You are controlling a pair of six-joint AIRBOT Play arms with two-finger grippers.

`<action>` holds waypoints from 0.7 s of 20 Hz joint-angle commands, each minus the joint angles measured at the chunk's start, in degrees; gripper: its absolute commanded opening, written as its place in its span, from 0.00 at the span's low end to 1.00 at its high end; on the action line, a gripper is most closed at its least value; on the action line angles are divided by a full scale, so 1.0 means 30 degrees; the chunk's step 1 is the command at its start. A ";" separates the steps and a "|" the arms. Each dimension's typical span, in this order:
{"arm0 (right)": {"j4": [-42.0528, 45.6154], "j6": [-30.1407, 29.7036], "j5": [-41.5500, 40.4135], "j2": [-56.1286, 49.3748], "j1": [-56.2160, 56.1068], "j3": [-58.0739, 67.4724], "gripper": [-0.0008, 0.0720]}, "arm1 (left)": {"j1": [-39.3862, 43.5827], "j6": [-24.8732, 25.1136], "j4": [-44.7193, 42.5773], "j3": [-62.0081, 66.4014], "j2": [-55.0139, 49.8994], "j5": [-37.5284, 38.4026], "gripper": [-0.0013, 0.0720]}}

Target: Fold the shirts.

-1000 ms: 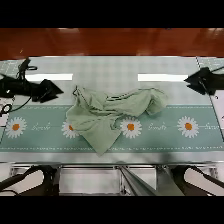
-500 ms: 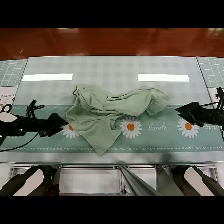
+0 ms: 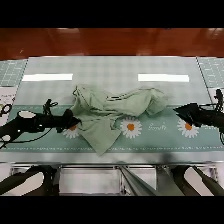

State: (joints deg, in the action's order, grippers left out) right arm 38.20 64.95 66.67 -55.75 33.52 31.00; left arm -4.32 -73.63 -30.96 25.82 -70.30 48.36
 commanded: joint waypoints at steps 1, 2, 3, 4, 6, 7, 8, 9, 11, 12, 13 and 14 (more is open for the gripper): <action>-0.0102 -0.0036 -0.1042 -0.0918 -0.0962 -0.0015 0.56 | 0.0452 0.1406 0.0743 0.1319 -0.0430 0.0641 0.05; -0.0182 -0.0044 -0.1683 -0.1559 -0.1384 0.0051 0.56 | 0.0459 0.1399 0.0743 0.1690 -0.0430 0.0903 0.05; -0.0335 -0.0146 -0.2244 -0.2404 -0.1792 0.0306 0.56 | 0.0452 0.1392 0.0750 0.1982 -0.0430 0.1100 0.05; -0.0729 -0.0415 -0.2506 -0.3257 -0.2157 0.0663 0.56 | 0.0452 0.1384 0.0750 0.2186 -0.0430 0.1180 0.05; -0.1894 -0.0969 -0.2732 -0.5093 -0.2900 0.1625 0.56 | 0.0452 0.1384 0.0765 0.2368 -0.0430 0.1253 0.05; -0.2280 -0.1129 -0.2827 -0.6040 -0.3417 0.2215 0.56 | 0.0459 0.1384 0.0750 0.2375 -0.0430 0.1260 0.05; -0.2448 -0.1129 -0.2994 -0.6900 -0.3993 0.2776 0.56 | 0.0459 0.1384 0.0758 0.2382 -0.0430 0.1260 0.05; -0.2557 -0.1122 -0.3308 -0.7788 -0.4605 0.3388 0.56 | 0.0459 0.1384 0.0758 0.2382 -0.0430 0.1268 0.05; -0.3016 -0.1115 -0.3490 -0.9333 -0.5537 0.4583 0.53 | 0.0459 0.1384 0.0758 0.2382 -0.0430 0.1282 0.05; -0.3271 -0.1107 -0.3315 -0.9821 -0.5901 0.5122 0.36 | 0.0459 0.1384 0.0758 0.2382 -0.0430 0.1319 0.05; -0.3264 -0.1144 -0.2951 -1.0054 -0.6193 0.5697 0.06 | 0.0452 0.1384 0.0758 0.2397 -0.0430 0.1399 0.05; -0.3257 -0.1275 -0.2601 -0.9981 -0.6375 0.6258 0.06 | 0.0452 0.1384 0.0758 0.2412 -0.0423 0.1413 0.05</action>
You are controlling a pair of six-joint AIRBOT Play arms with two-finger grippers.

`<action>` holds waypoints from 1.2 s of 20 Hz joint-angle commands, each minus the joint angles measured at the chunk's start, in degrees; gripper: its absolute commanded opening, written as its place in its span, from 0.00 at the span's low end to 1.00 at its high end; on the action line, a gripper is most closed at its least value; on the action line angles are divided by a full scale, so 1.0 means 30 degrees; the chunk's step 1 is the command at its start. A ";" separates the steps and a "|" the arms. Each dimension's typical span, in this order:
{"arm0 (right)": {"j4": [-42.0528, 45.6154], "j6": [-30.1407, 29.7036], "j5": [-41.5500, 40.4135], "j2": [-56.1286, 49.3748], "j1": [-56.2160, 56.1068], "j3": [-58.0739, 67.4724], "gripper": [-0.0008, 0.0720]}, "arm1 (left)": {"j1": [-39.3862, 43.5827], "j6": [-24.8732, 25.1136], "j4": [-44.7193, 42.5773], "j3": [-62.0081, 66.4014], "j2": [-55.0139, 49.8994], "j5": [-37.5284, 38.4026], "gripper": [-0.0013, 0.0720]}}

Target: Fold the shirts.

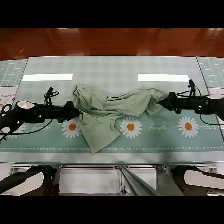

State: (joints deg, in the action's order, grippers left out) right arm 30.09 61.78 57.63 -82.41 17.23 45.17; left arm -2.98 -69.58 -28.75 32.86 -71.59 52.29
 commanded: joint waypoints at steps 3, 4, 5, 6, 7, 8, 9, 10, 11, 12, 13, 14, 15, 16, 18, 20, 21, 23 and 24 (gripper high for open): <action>0.0036 0.0627 0.3104 -0.0743 -0.0634 0.4816 0.06 | -0.0882 0.0058 0.0022 0.1472 0.0160 0.0925 0.05; 0.0576 0.1406 0.3730 -0.0459 -0.0437 0.6419 0.06 | -0.1530 0.0044 0.0029 0.2667 0.0379 0.1479 0.05; 0.1180 0.2317 0.4299 -0.0095 -0.0240 0.8400 0.06 | -0.2149 0.0000 0.0029 0.4058 0.0685 0.1989 0.05; 0.1741 0.3118 0.4809 0.0219 -0.0066 1.0448 0.06 | -0.2761 -0.0248 0.0029 0.5814 0.1107 0.2492 0.05; 0.2244 0.3898 0.5384 0.0503 0.0080 1.2823 0.06 | -0.3264 -0.0619 0.0029 0.7577 0.1559 0.2871 0.05; 0.2667 0.4532 0.5894 0.0736 0.0160 1.5089 0.06 | -0.3694 -0.0991 0.0029 0.9551 0.2091 0.3162 0.05; 0.3082 0.5144 0.6309 0.0962 0.0153 1.7529 0.06 | -0.3993 -0.1260 0.0029 1.1307 0.2681 0.3344 0.05; 0.3381 0.5588 0.6761 0.1253 0.0153 1.9861 0.06 | -0.4197 -0.1253 0.0029 1.3005 0.3461 0.3351 0.05; 0.3519 0.5829 0.7118 0.1625 0.0153 2.1799 0.06 | -0.4422 -0.1253 0.0022 1.4498 0.4291 0.3228 0.05; 0.3869 0.6025 0.7373 0.2149 0.0160 2.3460 0.06 | -0.4728 -0.1253 0.0015 1.5730 0.5100 0.3206 0.05; 0.4422 0.6142 0.7431 0.2987 0.0197 2.4720 0.06 | -0.5173 -0.1253 0.0015 1.6793 0.5931 0.3235 0.05; 0.4998 0.6149 0.7191 0.4240 0.0197 2.5055 0.06 | -0.5756 -0.1246 0.0015 1.7668 0.6958 0.3235 0.05; 0.5872 0.6149 0.7089 0.5537 0.0189 2.5055 0.06 | -0.6390 -0.1246 0.0007 1.8207 0.7985 0.3235 0.05; 0.6863 0.6149 0.7104 0.6870 0.0189 2.5055 0.06 | -0.7184 -0.1246 0.0007 1.8484 0.9194 0.3235 0.05; 0.8721 0.6200 0.7002 0.9143 0.0189 2.5055 0.06 | -0.8837 -0.1253 -0.0641 1.8506 1.1621 0.3541 0.05; 1.0921 0.6674 0.7271 1.1220 0.0189 2.5048 0.06 | -0.9974 -0.1304 -0.2725 1.8498 1.3843 0.4481 0.05; 1.2072 0.6943 0.7592 1.2116 0.0189 2.4888 0.06 | -1.0003 -0.2091 -0.4393 1.8484 1.4739 0.4692 0.05; 1.5059 0.7803 0.8415 1.3799 0.0175 2.3635 0.06 | -0.9595 -0.3126 -0.7220 1.7901 1.6218 0.4874 0.05; 1.6691 0.8386 0.8765 1.4564 0.0080 2.2396 0.06 | -0.9158 -0.3257 -0.8225 1.7347 1.6662 0.4983 0.05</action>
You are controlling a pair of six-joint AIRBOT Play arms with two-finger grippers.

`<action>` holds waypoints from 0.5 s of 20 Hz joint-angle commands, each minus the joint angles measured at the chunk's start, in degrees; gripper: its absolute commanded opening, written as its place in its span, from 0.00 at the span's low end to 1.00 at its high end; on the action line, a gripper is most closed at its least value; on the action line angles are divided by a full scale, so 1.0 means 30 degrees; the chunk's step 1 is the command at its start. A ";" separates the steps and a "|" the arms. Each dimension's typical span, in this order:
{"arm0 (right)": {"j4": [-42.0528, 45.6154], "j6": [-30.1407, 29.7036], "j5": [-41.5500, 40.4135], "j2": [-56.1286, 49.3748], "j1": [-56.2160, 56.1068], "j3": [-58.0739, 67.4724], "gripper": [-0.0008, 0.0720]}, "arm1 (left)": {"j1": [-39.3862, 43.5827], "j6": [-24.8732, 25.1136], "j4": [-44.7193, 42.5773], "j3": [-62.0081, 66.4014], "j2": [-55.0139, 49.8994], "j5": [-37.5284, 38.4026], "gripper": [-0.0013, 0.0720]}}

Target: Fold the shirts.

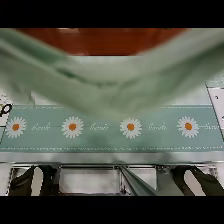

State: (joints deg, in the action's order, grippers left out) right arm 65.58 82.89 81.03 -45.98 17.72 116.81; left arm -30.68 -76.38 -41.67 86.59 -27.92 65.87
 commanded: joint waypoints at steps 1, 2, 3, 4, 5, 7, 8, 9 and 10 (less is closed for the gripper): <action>0.5894 0.1756 0.0991 0.3067 -0.0226 -0.2922 0.06 | 0.0583 -0.1209 -0.4583 -0.1413 0.2375 0.0612 0.05; 0.6171 0.1807 0.0874 0.3585 -0.0262 -0.4605 0.06 | 0.1049 -0.1428 -0.4670 -0.2550 0.2433 0.0918 0.05; 0.6171 0.1807 0.0685 0.3861 -0.0262 -0.6193 0.06 | 0.1428 -0.1486 -0.4459 -0.3818 0.2331 0.1392 0.05; 0.6105 0.1800 0.0372 0.3934 -0.0262 -0.7883 0.06 | 0.1698 -0.1486 -0.4029 -0.5319 0.2164 0.1996 0.05; 0.5858 0.1778 -0.0372 0.3854 -0.0262 -0.9442 0.06 | 0.1967 -0.1413 -0.3665 -0.7089 0.1902 0.2637 0.05; 0.4794 0.1377 -0.2470 0.2739 -0.0262 -1.2225 0.06 | 0.2470 -0.1202 -0.3271 -1.0703 0.1122 0.2892 0.05; 0.4051 0.1115 -0.3118 0.1676 -0.0262 -1.2990 0.06 | 0.2747 -0.1166 -0.2922 -1.2356 0.0510 0.2492 0.05; 0.2980 0.0641 -0.3716 0.0299 -0.0262 -1.3449 0.06 | 0.3133 -0.0466 -0.2164 -1.4032 -0.0306 0.1778 0.05; 0.1785 0.0066 -0.4401 -0.1479 -0.0262 -1.3573 0.06 | 0.3606 0.0525 -0.1129 -1.5504 -0.1348 0.0525 0.05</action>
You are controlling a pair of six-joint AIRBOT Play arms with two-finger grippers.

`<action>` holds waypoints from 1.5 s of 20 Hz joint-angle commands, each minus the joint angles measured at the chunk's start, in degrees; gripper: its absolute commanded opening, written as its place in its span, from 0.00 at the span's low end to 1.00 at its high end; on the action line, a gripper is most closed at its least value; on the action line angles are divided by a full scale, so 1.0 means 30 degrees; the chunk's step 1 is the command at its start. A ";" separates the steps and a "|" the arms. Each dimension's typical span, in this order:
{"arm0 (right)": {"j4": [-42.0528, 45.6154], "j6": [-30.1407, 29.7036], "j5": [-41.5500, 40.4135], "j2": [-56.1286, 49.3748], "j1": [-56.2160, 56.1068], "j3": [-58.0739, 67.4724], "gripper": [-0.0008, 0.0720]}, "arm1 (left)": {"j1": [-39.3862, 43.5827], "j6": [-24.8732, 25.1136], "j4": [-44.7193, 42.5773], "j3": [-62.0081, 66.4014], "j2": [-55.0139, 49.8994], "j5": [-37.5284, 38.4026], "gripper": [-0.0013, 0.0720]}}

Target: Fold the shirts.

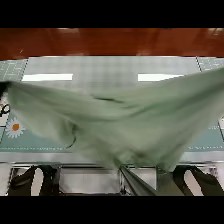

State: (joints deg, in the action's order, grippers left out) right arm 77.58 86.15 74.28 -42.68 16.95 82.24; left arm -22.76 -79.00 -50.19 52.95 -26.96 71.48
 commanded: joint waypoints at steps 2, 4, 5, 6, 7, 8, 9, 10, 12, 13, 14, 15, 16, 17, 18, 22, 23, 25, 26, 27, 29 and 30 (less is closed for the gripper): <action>-0.4641 -0.2084 -0.4044 -0.6229 -0.0015 -0.2033 0.06 | 0.2135 0.2652 0.2929 -0.5982 -0.4320 -0.4634 0.05; -0.6171 -0.2171 -0.5231 -0.9952 -0.0015 -0.1399 0.06 | 0.3322 0.2696 0.2973 -0.6003 -0.8102 -0.7854 0.05; -0.6885 -0.2259 -0.5413 -1.1832 -0.0007 -0.0765 0.06 | 0.3716 0.2688 0.2994 -0.5574 -1.0163 -0.9114 0.05; -0.7431 -0.2295 -0.5421 -1.3369 -0.0015 -0.0117 0.06 | 0.3934 0.2688 0.3089 -0.4911 -1.2167 -0.9799 0.05; -0.8094 -0.2295 -0.5355 -1.4804 -0.0015 0.0568 0.06 | 0.3956 0.2696 0.3249 -0.4102 -1.3945 -0.9814 0.05; -0.8874 -0.2295 -0.5406 -1.5854 -0.0015 0.1035 0.06 | 0.3942 0.2696 0.3402 -0.3228 -1.5548 -0.9595 0.05; -0.9683 -0.2302 -0.5646 -1.6735 -0.0015 0.1370 0.06 | 0.3949 0.2783 0.3402 -0.2273 -1.7041 -0.9326 0.05; -1.0185 -0.2295 -0.5938 -1.7318 -0.0015 0.1457 0.06 | 0.3949 0.3104 0.3402 -0.1348 -1.8236 -0.8983 0.05; -1.0491 -0.2200 -0.5960 -1.8192 -0.0007 0.1457 0.06 | 0.3949 0.3133 0.3410 0.0182 -1.9824 -0.8138 0.05; -1.0520 -0.2135 -0.5829 -1.8506 -0.0015 0.1457 0.06 | 0.3949 0.3126 0.3410 0.0721 -2.0247 -0.7868 0.05; -1.0608 -0.2135 -0.5625 -1.8710 -0.0015 0.1457 0.06 | 0.3949 0.3126 0.3410 0.1122 -2.0465 -0.7701 0.05; -1.0659 -0.2142 -0.5515 -1.8812 -0.0007 0.1457 0.21 | 0.3949 0.3126 0.3410 0.1428 -2.0538 -0.7592 0.05; -1.0695 -0.2135 -0.5224 -1.8797 -0.0007 0.1464 0.58 | 0.3942 0.3118 0.3410 0.1617 -2.0516 -0.7468 0.05; -1.0703 -0.2251 -0.4299 -1.8746 0.0029 0.1690 0.56 | 0.3942 0.3126 0.3402 0.1814 -2.0516 -0.7125 0.05; -1.0659 -0.2237 -0.2994 -1.8644 0.0321 0.2127 0.56 | 0.3942 0.3126 0.3402 0.1982 -2.0516 -0.6674 0.05; -0.6747 -0.1188 0.0954 -1.5912 0.2069 0.0838 0.55 | 0.3927 0.3118 0.3388 0.2120 -2.0516 -0.5923 0.05; -0.4532 -0.0357 0.0896 -1.4637 0.2448 -0.0801 0.55 | 0.3934 0.3118 0.3395 0.2120 -2.0516 -0.5945 0.05; -0.2514 0.0525 0.0153 -1.2284 0.3410 -0.4925 0.55 | 0.3934 0.3118 0.3395 0.2120 -2.0516 -0.5945 0.05; -0.3228 0.0080 -0.0066 -1.1358 0.3840 -0.6929 0.55 | 0.3942 0.3118 0.3395 0.2120 -2.0524 -0.5850 0.05; -0.4728 -0.1086 -0.0117 -1.0564 0.4124 -0.8786 0.55 | 0.3949 0.3118 0.3388 0.2120 -2.0524 -0.5763 0.05; -0.7169 -0.2805 -0.0066 -0.9435 0.4058 -1.1264 0.55 | 0.3942 0.3118 0.3388 0.2113 -2.0524 -0.5581 0.05; -0.7745 -0.3279 0.0058 -0.9085 0.3854 -1.2225 0.55 | 0.3949 0.3118 0.3381 0.2113 -2.0524 -0.5581 0.05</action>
State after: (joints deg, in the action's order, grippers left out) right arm 59.61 81.32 74.02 -75.16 27.90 56.36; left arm -10.96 -69.63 -40.03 59.22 -88.49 54.00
